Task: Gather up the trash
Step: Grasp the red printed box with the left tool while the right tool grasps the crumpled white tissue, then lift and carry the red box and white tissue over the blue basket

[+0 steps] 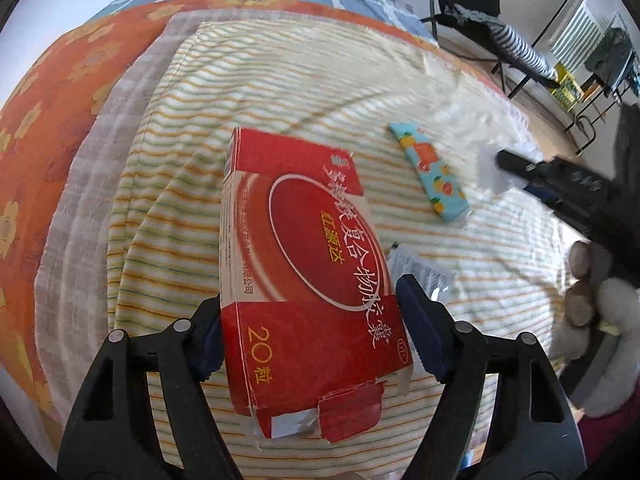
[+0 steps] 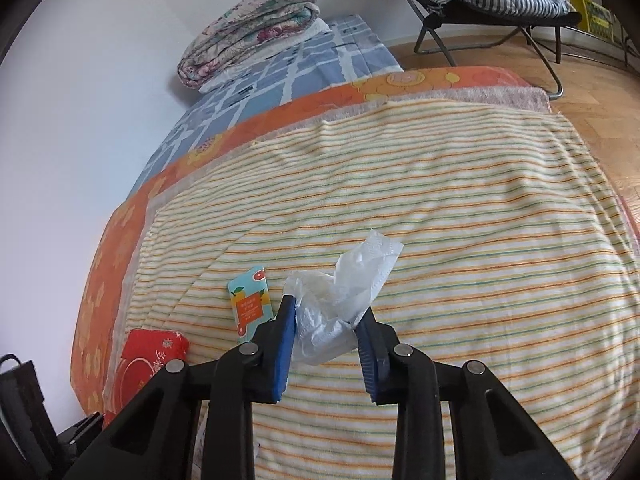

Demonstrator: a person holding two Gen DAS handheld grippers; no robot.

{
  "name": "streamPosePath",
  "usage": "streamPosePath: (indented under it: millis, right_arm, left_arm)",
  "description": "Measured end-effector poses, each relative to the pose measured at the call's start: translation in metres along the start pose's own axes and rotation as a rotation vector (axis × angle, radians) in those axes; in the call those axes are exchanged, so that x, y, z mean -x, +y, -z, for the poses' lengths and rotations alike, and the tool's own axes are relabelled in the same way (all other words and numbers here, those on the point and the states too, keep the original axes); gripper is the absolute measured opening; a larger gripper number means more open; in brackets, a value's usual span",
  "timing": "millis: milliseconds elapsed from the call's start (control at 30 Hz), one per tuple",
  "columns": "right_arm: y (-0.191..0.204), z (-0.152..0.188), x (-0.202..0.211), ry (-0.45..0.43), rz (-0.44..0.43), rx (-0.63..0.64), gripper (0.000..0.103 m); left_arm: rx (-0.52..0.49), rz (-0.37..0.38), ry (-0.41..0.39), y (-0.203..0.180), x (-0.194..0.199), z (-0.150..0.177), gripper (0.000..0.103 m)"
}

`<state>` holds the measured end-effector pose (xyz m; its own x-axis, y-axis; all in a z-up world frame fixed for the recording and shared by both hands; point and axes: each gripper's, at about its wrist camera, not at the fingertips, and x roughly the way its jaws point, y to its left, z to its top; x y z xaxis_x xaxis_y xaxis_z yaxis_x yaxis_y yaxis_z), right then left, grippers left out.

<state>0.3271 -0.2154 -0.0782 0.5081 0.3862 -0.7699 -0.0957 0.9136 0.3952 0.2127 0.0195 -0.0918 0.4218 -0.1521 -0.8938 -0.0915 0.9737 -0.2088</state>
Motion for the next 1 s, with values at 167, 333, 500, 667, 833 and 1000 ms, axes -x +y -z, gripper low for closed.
streamPosePath:
  millis: [167, 333, 500, 667, 833, 1000]
  right_arm:
    - [0.005, 0.004, 0.012, -0.012, -0.003, 0.031, 0.029]
    - [0.013, 0.007, 0.019, -0.011, -0.002, 0.074, 0.029]
    - [0.018, 0.012, 0.022, -0.007, -0.001, 0.107, 0.029]
    - [0.020, 0.016, 0.028, -0.002, 0.001, 0.141, 0.029]
    - [0.023, 0.022, 0.041, -0.007, -0.008, 0.161, 0.029]
    - [0.031, 0.032, 0.060, -0.018, -0.019, 0.193, 0.029]
  left_arm:
    - [-0.015, -0.046, 0.051, 0.004, -0.013, 0.004, 0.083]
    - [-0.026, -0.118, 0.031, -0.001, -0.018, -0.003, 0.086]
    - [-0.028, -0.157, 0.014, -0.004, -0.027, -0.014, 0.087]
    - [0.003, -0.128, -0.013, 0.003, -0.024, -0.023, 0.086]
    - [0.039, -0.095, -0.054, 0.012, -0.004, -0.023, 0.085]
    - [0.036, -0.061, -0.073, 0.012, 0.020, -0.018, 0.085]
